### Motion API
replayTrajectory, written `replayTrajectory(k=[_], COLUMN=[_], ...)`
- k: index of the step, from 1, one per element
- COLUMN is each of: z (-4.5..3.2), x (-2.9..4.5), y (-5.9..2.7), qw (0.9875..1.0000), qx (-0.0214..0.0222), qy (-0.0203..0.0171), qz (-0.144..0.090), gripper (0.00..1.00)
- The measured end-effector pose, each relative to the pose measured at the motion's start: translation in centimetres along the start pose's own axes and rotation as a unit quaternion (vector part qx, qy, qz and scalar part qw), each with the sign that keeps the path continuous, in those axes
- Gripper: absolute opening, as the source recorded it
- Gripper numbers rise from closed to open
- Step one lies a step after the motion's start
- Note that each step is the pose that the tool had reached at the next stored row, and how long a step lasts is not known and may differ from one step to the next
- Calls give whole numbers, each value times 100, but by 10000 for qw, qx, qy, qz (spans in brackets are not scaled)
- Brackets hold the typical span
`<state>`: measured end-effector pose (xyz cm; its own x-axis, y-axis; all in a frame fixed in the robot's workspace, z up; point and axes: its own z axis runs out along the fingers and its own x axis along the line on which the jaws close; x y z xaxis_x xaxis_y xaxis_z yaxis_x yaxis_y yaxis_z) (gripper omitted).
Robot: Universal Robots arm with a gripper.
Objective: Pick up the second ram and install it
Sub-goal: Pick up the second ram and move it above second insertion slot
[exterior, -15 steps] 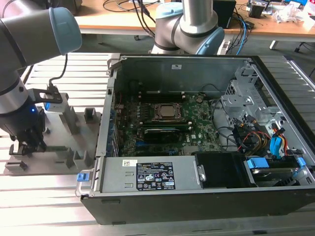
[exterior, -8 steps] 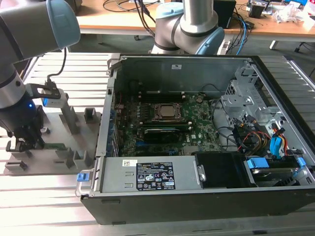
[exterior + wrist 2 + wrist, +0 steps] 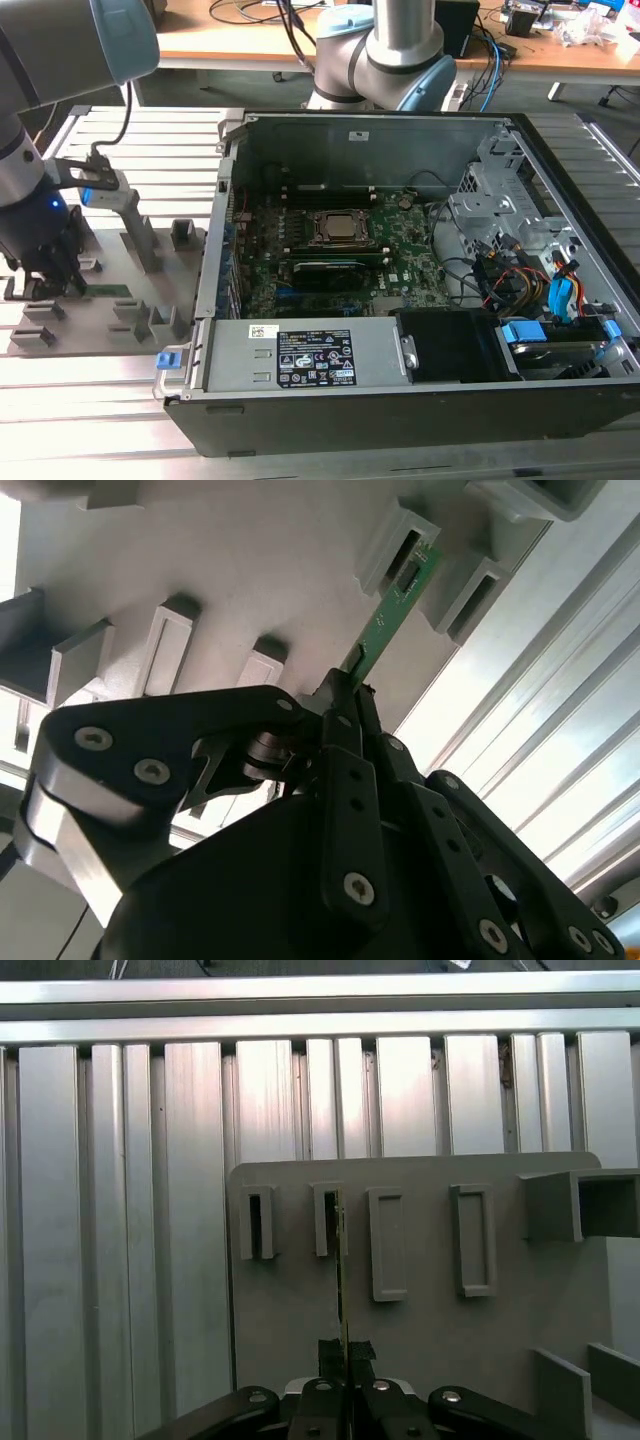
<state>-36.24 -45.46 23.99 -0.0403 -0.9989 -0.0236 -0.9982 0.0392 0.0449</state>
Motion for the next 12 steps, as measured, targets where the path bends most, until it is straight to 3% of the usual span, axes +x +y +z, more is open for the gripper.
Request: replayTrajectory(k=[12], z=[-235], x=[-16], y=[11], qw=[10000], qx=[0], qy=[0], qz=[0], gripper=[14])
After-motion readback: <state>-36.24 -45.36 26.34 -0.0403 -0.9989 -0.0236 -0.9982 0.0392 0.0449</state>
